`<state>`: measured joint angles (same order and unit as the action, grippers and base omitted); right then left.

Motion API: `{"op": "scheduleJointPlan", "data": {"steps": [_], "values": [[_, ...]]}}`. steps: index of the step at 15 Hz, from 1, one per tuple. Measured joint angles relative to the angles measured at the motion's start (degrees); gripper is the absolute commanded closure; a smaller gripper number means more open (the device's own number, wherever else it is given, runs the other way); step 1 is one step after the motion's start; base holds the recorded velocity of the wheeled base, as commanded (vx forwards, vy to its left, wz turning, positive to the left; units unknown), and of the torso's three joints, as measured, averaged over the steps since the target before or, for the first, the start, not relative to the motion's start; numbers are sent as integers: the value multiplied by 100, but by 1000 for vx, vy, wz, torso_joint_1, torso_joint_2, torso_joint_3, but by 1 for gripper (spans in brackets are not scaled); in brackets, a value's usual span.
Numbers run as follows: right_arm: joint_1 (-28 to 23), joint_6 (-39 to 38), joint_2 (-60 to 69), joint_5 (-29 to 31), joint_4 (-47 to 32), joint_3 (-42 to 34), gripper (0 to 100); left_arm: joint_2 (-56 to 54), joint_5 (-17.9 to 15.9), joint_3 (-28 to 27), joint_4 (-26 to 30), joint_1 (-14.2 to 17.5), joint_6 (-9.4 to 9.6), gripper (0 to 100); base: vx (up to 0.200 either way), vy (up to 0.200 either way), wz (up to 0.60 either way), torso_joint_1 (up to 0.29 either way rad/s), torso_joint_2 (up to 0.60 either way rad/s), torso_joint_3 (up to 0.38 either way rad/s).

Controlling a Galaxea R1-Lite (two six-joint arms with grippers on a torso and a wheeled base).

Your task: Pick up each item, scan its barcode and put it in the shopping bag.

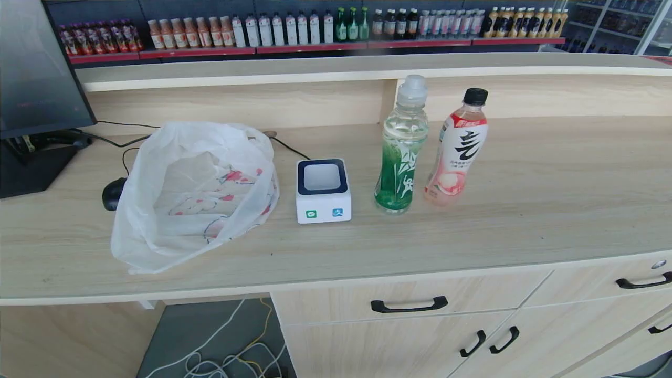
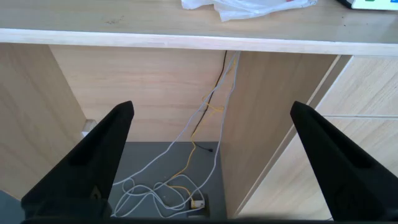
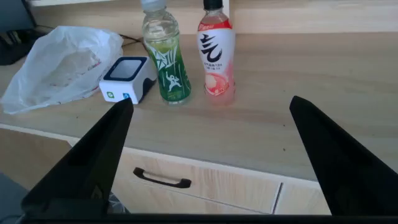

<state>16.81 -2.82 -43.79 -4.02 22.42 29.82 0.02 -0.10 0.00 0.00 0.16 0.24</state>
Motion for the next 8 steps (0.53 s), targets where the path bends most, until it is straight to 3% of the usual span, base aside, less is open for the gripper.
{"op": "scheduleJointPlan", "data": {"steps": [2, 5, 8], "values": [[39, 289, -706, 1, 590, 201, 0, 0, 0, 0, 0, 0, 2, 0, 0, 0, 0, 0, 0, 0], [261, 1370, -1407, 88, 766, 532, 0, 0, 0, 0, 0, 0, 0, 0, 0, 0, 0, 0, 0, 0], [934, 1590, -1720, 926, 779, 631, 0, 0, 0, 0, 0, 0, 2, 0, 0, 0, 0, 0, 0, 0]]}}
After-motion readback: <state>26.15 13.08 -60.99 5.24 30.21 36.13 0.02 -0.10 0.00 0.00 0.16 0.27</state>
